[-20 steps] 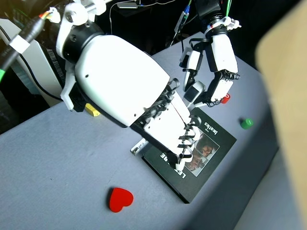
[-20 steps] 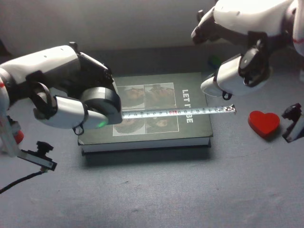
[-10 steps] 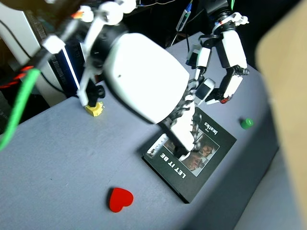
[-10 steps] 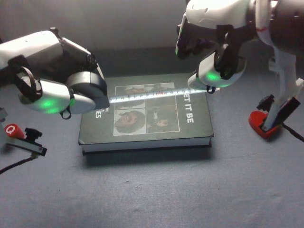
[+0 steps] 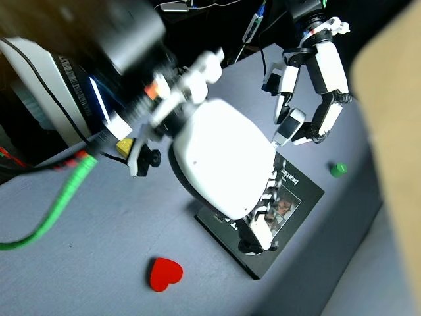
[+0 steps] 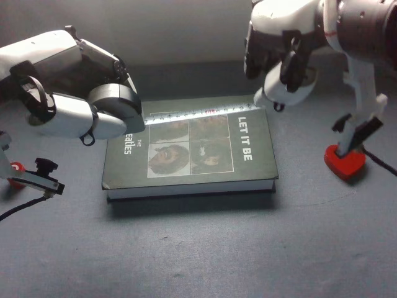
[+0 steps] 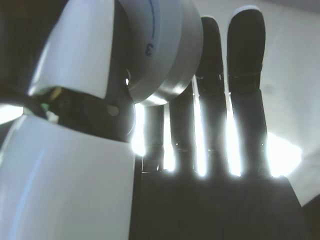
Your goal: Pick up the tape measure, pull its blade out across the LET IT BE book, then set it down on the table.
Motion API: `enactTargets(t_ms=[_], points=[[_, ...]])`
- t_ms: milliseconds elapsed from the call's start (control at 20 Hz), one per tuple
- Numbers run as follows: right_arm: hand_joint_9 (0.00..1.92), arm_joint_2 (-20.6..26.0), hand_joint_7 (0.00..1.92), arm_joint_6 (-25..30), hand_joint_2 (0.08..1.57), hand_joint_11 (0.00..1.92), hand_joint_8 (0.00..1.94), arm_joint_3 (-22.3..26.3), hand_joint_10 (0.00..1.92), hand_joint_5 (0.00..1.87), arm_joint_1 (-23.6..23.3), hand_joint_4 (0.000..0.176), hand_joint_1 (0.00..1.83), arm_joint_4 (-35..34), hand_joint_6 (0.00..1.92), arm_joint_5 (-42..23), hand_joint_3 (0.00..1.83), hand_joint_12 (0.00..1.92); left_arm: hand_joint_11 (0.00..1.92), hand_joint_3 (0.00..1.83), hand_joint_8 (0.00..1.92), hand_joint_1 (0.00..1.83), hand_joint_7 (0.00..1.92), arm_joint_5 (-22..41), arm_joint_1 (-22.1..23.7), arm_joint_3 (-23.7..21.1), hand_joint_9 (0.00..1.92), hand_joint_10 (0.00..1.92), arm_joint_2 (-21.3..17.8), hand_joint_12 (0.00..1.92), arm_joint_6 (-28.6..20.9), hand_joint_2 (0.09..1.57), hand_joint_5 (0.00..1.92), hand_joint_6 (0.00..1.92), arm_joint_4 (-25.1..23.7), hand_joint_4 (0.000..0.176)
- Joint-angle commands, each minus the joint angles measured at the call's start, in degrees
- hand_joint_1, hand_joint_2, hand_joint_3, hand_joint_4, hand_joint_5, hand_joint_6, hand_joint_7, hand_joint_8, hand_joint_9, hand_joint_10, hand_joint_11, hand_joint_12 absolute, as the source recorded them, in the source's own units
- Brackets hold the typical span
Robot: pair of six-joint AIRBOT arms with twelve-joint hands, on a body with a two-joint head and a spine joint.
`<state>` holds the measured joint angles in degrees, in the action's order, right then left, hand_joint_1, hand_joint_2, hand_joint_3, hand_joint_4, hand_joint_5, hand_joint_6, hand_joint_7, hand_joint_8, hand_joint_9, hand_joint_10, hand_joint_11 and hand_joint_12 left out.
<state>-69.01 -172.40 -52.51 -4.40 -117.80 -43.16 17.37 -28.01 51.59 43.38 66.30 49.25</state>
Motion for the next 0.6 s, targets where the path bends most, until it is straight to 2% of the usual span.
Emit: enactTargets(t_ms=[0, 550], points=[[0.81, 0.20, 0.86, -0.09, 1.11, 0.43, 0.01, -0.30, 0.02, 0.81, -0.84, 0.000, 1.02, 3.72, 0.01, 2.37, 0.00, 0.83, 0.83, 0.00, 1.09, 1.37, 0.95, 4.83, 0.77, 0.17, 0.84, 1.39, 0.12, 1.25, -0.65, 1.15, 0.86, 0.91, -0.68, 0.000], [0.84, -1.86, 0.89, 1.33, 1.10, 0.46, 0.01, -1.56, 0.02, 0.85, 0.41, 0.000, 1.04, 5.55, 0.01, 2.16, 0.00, 0.84, 0.80, 0.00, 1.08, 1.37, 0.96, 4.85, 0.89, 0.41, 0.84, 1.39, 0.28, 1.25, -0.72, 1.15, 0.83, 0.95, -0.68, 0.000]])
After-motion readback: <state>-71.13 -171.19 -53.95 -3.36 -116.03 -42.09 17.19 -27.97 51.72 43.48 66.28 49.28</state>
